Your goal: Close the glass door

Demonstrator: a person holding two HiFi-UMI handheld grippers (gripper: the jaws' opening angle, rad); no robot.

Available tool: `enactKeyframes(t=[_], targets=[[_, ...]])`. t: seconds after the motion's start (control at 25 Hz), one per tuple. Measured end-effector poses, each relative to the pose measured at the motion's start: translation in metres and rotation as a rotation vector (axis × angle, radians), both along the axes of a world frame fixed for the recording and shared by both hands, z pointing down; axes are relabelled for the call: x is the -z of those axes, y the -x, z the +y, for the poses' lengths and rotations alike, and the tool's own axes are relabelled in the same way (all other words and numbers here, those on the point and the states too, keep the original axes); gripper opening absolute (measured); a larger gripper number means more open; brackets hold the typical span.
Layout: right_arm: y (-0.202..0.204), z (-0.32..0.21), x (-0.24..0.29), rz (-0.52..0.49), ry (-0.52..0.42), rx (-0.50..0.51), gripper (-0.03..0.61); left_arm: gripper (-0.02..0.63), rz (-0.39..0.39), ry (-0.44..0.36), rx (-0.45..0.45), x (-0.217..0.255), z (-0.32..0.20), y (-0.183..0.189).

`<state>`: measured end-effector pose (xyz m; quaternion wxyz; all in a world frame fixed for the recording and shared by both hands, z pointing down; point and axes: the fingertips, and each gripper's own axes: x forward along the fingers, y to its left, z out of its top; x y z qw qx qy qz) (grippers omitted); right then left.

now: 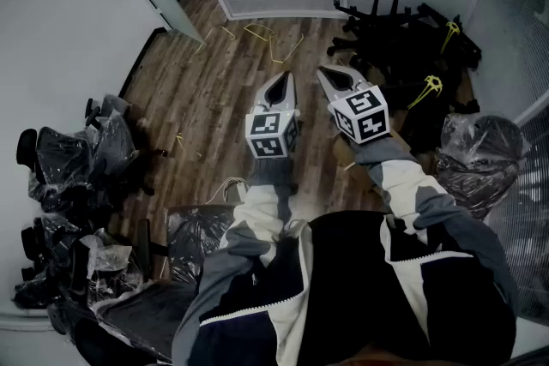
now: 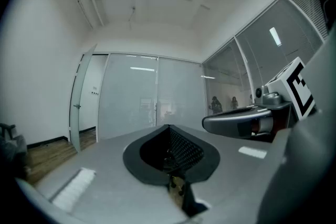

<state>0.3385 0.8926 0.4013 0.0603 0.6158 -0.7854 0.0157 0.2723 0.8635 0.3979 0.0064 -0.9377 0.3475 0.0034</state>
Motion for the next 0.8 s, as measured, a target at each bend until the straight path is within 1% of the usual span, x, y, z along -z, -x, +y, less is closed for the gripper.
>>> enactKeyframes(t=[0.12,0.36,0.48,0.68,0.8], targets=[[0.002,0.0,-0.006,0.001,0.005,-0.004,0.0,0.003,0.012,0.015,-0.001,-0.001,-0.002,0.002],[0.007,-0.004,-0.006,0.009,0.004,0.001,0.0,0.003,0.022,0.011,0.0,0.0,-0.005,0.005],[0.012,-0.004,-0.006,-0.022,0.0,0.024,0.003,0.003,0.026,0.015,0.005,-0.002,-0.007,0.009],[0.022,-0.007,-0.004,-0.022,-0.019,0.061,0.011,0.003,0.036,0.008,0.032,0.0,-0.013,0.027],[0.03,-0.006,-0.014,-0.01,0.001,0.086,0.018,0.003,0.061,0.041,0.045,-0.01,-0.013,0.04]])
